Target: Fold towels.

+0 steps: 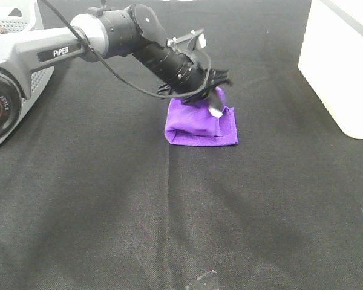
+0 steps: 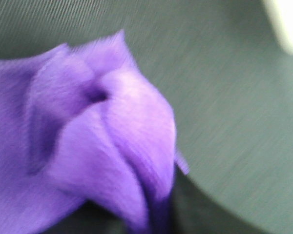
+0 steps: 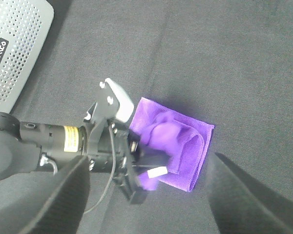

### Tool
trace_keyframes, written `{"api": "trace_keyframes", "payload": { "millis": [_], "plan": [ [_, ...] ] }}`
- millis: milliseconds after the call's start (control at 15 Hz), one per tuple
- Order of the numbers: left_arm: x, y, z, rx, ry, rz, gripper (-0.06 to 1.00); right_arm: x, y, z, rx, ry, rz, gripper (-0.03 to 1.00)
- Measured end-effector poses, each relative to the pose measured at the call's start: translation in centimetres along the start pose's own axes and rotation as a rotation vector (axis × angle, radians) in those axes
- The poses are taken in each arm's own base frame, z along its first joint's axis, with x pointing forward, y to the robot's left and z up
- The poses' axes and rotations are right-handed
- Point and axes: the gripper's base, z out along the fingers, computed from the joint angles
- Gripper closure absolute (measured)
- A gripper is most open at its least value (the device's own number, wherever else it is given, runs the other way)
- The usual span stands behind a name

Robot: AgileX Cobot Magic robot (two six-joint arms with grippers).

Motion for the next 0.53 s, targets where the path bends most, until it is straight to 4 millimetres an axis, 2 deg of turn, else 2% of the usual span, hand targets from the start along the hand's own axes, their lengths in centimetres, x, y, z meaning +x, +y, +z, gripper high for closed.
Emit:
{"api": "trace_keyframes", "payload": {
  "millis": [133,267,533],
  "plan": [
    [-0.6,-1.3,0.4,0.080,-0.091,-0.076,0.43,0.0,0.0,0.0,0.000,0.000,0.000,0.32],
    [-0.7,-2.1,0.5,0.136,-0.115,-0.067,0.36,0.0,0.0,0.0,0.000,0.000,0.000,0.32],
    [-0.8,-2.6,0.4,0.177,-0.140,0.070,0.35,0.0,0.0,0.0,0.000,0.000,0.000,0.32]
  ]
}}
